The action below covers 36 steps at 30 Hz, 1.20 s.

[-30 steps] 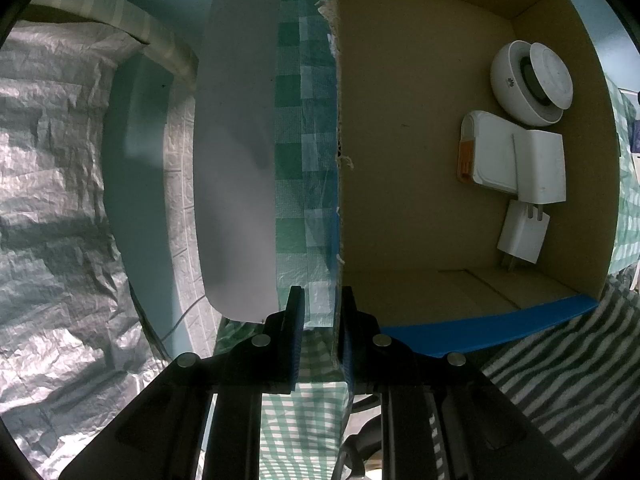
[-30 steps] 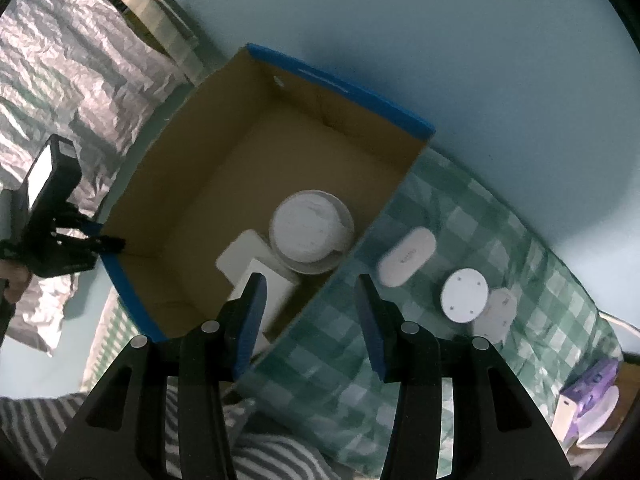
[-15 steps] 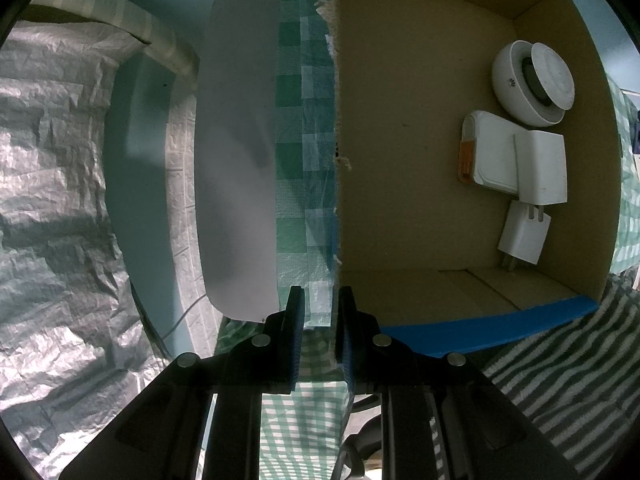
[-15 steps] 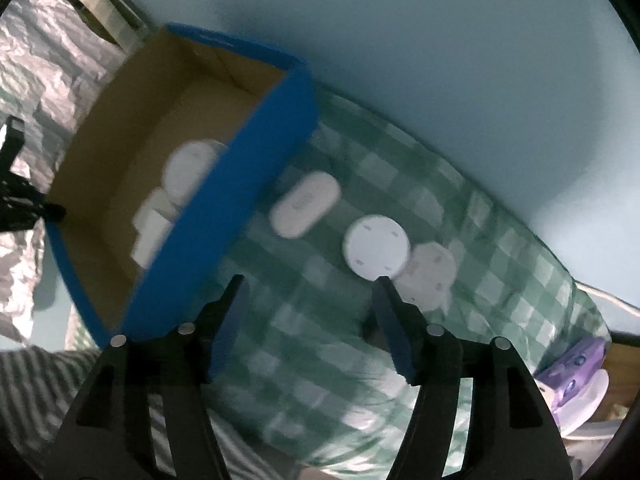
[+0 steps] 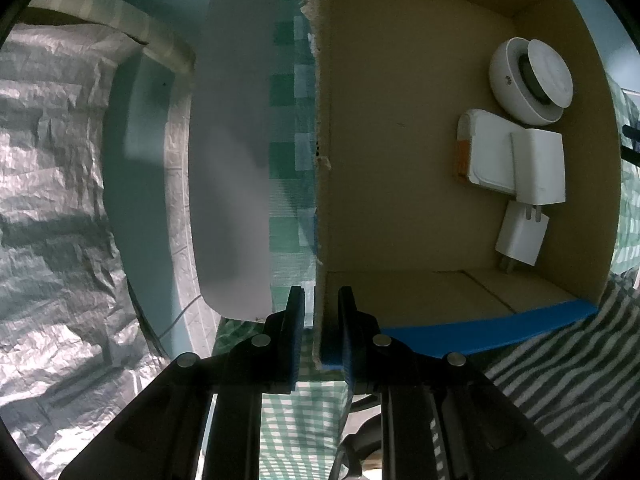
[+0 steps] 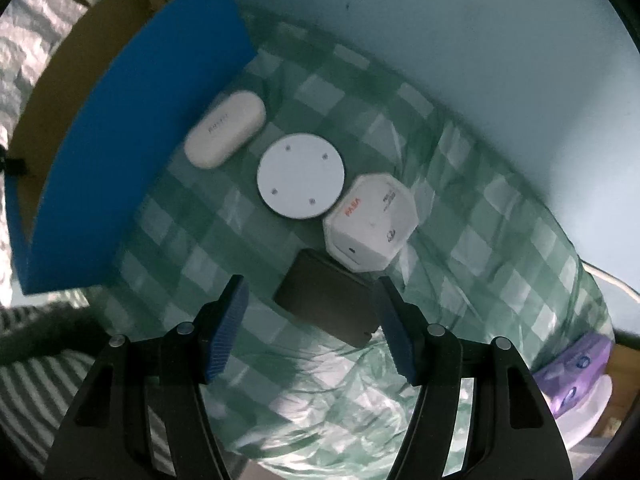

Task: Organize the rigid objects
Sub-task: 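Move the right gripper back toward the black charger on the cloth, then grasp the black rectangular charger with the right gripper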

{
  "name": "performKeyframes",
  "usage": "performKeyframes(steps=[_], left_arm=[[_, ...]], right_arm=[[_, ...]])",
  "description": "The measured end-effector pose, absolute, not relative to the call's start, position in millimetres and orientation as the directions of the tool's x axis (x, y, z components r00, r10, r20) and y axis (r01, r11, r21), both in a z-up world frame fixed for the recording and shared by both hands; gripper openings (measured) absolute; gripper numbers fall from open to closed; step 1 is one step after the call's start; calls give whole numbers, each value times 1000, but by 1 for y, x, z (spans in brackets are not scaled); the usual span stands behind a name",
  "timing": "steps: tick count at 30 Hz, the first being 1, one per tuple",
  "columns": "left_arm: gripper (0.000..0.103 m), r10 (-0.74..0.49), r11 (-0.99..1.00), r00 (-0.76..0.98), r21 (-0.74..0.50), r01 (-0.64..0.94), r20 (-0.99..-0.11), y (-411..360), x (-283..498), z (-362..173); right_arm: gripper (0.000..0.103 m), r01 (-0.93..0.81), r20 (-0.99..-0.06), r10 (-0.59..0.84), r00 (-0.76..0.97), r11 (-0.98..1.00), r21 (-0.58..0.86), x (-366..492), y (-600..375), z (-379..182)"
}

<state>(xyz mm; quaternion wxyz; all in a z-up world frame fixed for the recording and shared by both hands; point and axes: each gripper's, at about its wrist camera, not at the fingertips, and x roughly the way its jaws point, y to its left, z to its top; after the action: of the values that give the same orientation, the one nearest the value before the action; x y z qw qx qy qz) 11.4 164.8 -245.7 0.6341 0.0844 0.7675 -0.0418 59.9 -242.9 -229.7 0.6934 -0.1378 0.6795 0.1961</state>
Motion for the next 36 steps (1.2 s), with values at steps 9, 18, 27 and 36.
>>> performKeyframes(steps=[9, 18, 27, 36], left_arm=[[17, 79, 983, -178, 47, 175, -981, 164, 12, -244], [17, 76, 984, -179, 45, 173, -981, 163, 12, -243], [17, 74, 983, -176, 42, 181, -982, 163, 14, -243], [17, 79, 980, -178, 44, 194, -981, 161, 14, -244]], right_arm=[[68, -517, -998, 59, -13, 854, 57, 62, -243, -249], [69, -561, -994, -14, -111, 826, 51, 56, -228, -276], [44, -270, -972, 131, -193, 946, 181, 51, -255, -291], [44, -250, -985, 90, -147, 960, 125, 45, -237, -293]])
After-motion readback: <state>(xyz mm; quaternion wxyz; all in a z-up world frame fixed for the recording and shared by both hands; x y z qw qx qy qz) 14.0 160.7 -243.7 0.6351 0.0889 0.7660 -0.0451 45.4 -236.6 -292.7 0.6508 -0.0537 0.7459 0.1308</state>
